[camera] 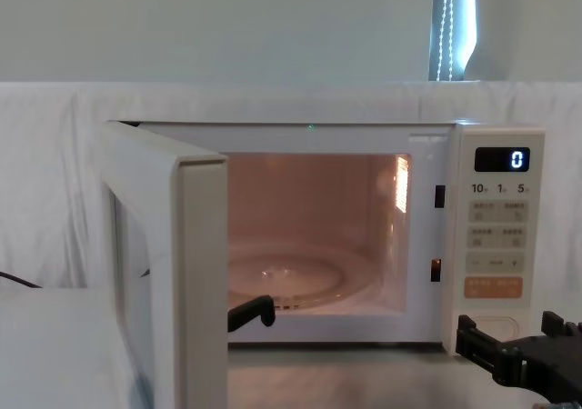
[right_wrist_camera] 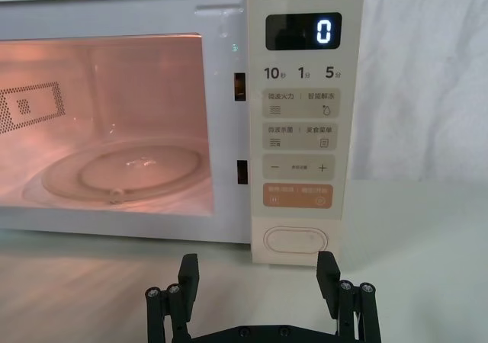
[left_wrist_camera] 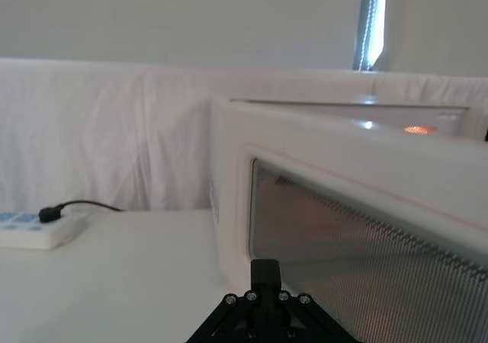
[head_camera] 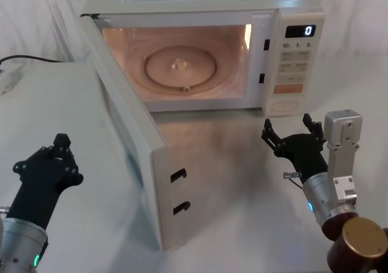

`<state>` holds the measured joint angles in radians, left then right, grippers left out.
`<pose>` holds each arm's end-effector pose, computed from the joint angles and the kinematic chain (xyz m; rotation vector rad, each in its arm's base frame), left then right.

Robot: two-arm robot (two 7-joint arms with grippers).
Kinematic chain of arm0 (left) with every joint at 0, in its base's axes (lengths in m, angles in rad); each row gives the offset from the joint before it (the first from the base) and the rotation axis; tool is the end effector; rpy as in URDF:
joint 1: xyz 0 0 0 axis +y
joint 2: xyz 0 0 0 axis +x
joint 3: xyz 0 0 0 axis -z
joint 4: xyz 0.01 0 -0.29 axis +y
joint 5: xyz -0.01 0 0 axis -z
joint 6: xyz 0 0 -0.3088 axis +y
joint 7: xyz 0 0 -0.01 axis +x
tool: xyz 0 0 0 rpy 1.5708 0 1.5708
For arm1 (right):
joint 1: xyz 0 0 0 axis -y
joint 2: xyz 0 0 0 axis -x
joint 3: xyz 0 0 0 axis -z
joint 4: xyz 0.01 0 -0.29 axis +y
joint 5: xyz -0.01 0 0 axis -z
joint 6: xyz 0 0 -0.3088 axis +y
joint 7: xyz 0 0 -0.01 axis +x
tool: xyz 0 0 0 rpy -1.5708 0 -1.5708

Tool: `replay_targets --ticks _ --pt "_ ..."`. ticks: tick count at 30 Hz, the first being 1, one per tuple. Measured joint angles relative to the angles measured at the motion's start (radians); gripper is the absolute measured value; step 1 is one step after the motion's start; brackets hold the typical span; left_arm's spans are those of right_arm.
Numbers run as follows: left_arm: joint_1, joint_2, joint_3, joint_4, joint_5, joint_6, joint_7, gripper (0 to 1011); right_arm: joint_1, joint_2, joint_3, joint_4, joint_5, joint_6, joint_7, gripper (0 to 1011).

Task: Press the button to open the microwave door with one hand; close the microwave door with the other hand.

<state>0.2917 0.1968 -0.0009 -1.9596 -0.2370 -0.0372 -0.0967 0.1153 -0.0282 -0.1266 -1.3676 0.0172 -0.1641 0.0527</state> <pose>0.2454 0.0352 -0.2560 -0.1337 -0.0628 1.3969 0.3573 0.0506 -0.3223 0.0851 -0.0340 -1.3909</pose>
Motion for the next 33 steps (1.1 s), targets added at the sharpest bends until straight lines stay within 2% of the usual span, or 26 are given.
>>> replay_targets --ticks 11,19,33 --pt "-0.043 0.002 0.004 -0.017 0.023 0.019 -0.037 0 0.000 0.000 0.000 0.000 0.000 0.000 0.000 1002" --pt "-0.079 0.011 0.011 -0.013 -0.023 0.057 -0.075 0 0.000 0.000 0.000 0.000 0.000 0.000 0.000 1002" --pt "-0.171 0.034 0.073 0.027 -0.042 0.085 -0.097 0 0.000 0.000 0.000 0.000 0.000 0.000 0.000 1002"
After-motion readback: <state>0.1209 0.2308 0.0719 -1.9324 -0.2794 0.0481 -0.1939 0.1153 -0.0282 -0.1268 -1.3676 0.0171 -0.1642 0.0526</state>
